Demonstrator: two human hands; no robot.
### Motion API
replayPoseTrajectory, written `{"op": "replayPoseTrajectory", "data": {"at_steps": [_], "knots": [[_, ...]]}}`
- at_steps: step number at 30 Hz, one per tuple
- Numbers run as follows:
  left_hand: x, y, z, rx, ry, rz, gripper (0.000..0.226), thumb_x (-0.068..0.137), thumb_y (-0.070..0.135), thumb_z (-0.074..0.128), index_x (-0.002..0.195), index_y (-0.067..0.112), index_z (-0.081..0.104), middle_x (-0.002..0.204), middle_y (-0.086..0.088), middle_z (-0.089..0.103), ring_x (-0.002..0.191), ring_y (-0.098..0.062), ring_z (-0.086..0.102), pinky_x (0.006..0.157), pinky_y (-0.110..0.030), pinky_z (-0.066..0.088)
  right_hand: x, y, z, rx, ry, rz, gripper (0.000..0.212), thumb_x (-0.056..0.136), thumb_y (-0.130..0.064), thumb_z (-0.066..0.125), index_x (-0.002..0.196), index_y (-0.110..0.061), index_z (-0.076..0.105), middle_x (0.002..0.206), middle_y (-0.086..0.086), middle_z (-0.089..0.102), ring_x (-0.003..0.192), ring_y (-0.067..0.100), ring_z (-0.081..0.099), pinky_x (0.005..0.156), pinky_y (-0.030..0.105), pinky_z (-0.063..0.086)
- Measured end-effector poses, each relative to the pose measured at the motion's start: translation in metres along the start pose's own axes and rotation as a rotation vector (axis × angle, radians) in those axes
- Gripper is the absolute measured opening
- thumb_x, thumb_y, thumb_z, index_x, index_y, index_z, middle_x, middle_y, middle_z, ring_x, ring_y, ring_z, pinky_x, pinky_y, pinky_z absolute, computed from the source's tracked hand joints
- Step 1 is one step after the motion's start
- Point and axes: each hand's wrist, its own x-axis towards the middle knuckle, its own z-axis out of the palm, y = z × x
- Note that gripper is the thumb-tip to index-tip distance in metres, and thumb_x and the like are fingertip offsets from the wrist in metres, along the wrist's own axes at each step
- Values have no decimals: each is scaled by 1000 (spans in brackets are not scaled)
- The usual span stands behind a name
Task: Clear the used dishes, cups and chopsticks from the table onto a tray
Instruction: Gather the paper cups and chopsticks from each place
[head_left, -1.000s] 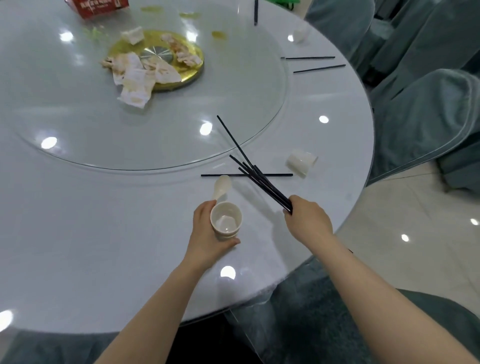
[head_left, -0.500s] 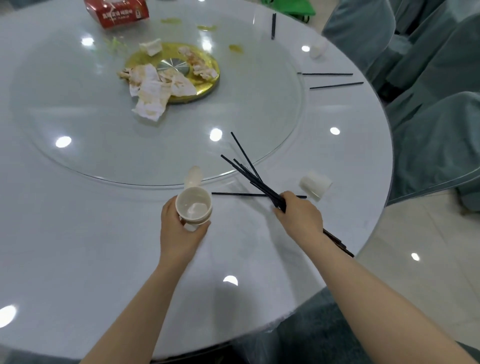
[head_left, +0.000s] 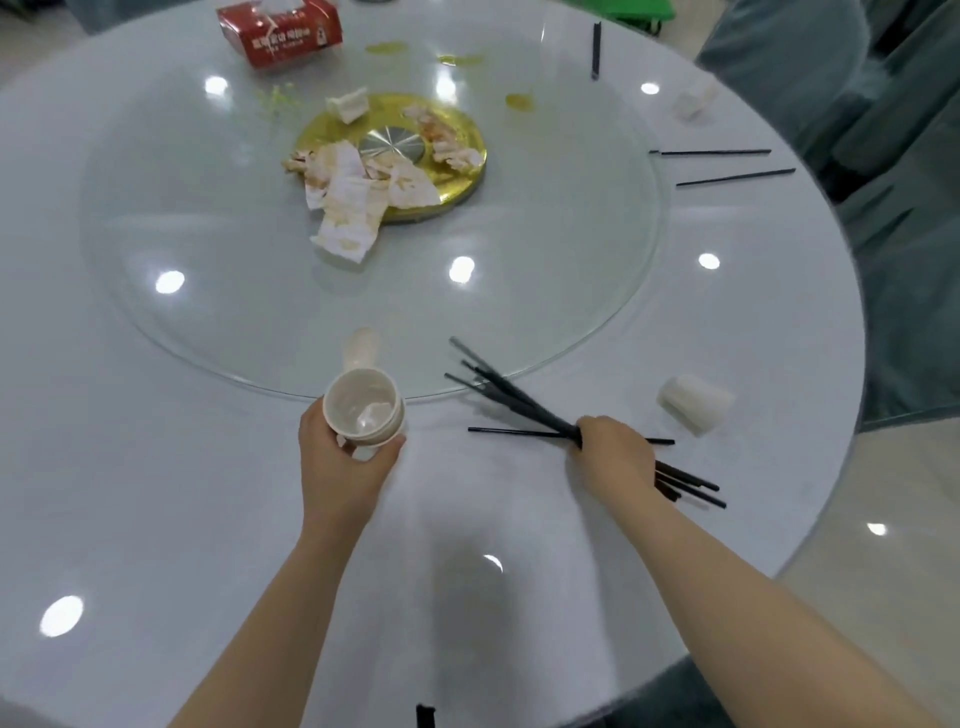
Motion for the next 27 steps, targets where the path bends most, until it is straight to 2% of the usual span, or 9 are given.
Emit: {"op": "replayPoseTrajectory", "data": {"at_steps": [5,8,11,12,15,18,20,22,27], "knots": [[9,4,4,-33,-61,-44,63,69,2,83,124,10,54,124,-12,56,111,-22,58,94,-39,51,-15,5,5,-114,-17,-91,13,84,-3,48,93,-10,55,100,6,49,90,25,49,59,33,30],[9,9,9,-61,-70,-51,62,69,5,83,121,18,53,122,0,58,107,-9,59,91,-32,51,-33,16,12,-79,-41,-78,13,88,-5,46,99,-10,52,106,5,45,95,24,48,59,33,34],[2,19,17,-76,-69,-25,61,68,7,84,106,43,51,106,31,57,96,13,57,79,-16,46,-53,31,10,-96,-50,-43,17,89,-10,43,105,-13,49,102,3,53,96,25,52,61,32,34],[-1,22,20,-81,-75,-25,61,68,8,84,103,45,49,102,34,56,94,17,55,76,-14,44,-59,36,8,-99,-42,-30,16,90,-11,43,105,-13,48,95,4,56,92,25,54,59,32,33],[-13,32,34,-101,-117,-27,60,69,10,84,109,37,49,109,21,54,95,15,55,73,-11,42,-82,55,-5,-78,21,13,15,91,-24,48,101,-14,47,69,-3,41,72,23,44,52,32,28],[-35,53,59,-134,-207,33,58,70,9,84,102,43,51,108,18,57,92,14,57,66,-4,45,-115,84,-29,-89,104,57,20,90,-33,52,98,-15,46,62,-6,28,66,19,35,48,32,25],[-51,68,79,-153,-263,66,59,69,7,83,100,46,50,105,20,57,89,17,57,65,-4,45,-139,107,-46,-135,157,89,20,90,-34,52,97,-16,44,60,-6,28,67,20,36,48,31,24],[-73,86,99,-171,-322,80,59,68,10,84,107,38,50,109,16,56,90,18,56,68,-8,44,-167,133,-65,-162,204,137,20,91,-34,52,95,-16,45,59,-6,30,65,20,38,48,31,26],[-156,127,146,-187,-453,181,64,67,11,84,121,20,51,121,2,58,97,5,58,67,-4,44,-255,214,-109,-151,333,268,17,93,-33,50,93,-17,43,61,-4,37,59,24,45,45,30,26]]}}
